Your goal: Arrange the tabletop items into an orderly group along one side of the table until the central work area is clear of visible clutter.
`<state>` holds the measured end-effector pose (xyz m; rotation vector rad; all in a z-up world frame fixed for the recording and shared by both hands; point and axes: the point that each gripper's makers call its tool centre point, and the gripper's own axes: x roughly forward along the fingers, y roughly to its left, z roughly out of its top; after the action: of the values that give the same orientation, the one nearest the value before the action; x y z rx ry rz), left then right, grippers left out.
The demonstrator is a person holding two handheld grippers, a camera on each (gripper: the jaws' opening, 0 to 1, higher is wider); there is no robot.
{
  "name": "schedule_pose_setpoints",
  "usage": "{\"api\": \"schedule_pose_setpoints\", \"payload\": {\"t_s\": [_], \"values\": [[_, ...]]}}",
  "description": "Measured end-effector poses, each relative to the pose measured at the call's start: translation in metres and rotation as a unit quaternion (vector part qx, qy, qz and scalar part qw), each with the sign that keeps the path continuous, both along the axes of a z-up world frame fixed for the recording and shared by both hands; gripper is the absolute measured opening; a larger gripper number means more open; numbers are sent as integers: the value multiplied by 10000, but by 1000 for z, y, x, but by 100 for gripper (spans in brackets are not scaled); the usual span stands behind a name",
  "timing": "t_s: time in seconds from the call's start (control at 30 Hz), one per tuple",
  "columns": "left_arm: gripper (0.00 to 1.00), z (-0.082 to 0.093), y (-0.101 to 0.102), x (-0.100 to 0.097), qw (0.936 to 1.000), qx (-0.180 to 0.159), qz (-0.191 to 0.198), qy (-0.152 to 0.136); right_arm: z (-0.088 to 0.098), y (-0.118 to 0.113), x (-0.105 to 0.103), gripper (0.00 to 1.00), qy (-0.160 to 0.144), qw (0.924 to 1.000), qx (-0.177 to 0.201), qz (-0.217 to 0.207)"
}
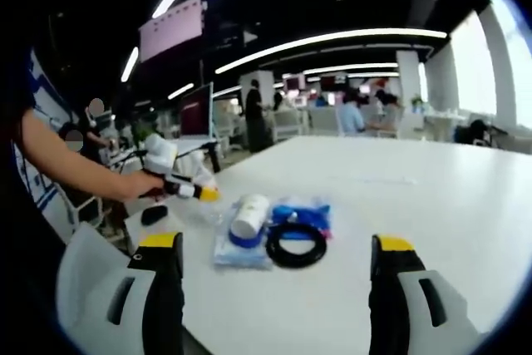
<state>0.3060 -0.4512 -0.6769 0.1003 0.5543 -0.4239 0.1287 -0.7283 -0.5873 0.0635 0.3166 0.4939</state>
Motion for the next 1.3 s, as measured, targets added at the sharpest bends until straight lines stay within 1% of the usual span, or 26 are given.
{"api": "schedule_pose_setpoints", "payload": {"t_s": [0.2, 0.33, 0.4, 0.67, 0.93, 1.13, 1.3], "values": [[40, 3, -4, 1, 9998, 79, -93, -133, -1, -5, -1, 90, 72, 10000, 42, -45], [40, 4, -5, 3, 9998, 81, -126, -137, -3, -6, -2, 90, 106, 9999, 57, -57], [40, 8, -6, 5, 9997, 73, -119, -186, -3, -6, -2, 90, 112, 9999, 62, -61], [40, 22, -3, 21, 9994, 32, -73, -346, -3, -6, -1, 89, 139, 9998, 102, -53], [41, 30, -2, 36, 9994, 2, -33, -355, -1, -4, 1, 89, 175, 9997, 142, -43], [41, 33, -1, 53, 9992, 36, -63, -382, -1, -6, 7, 89, 224, 9997, 112, -82], [41, 38, 3, 65, 9992, -18, 2, -406, -1, -7, 12, 89, 274, 9995, 85, -118]]}}
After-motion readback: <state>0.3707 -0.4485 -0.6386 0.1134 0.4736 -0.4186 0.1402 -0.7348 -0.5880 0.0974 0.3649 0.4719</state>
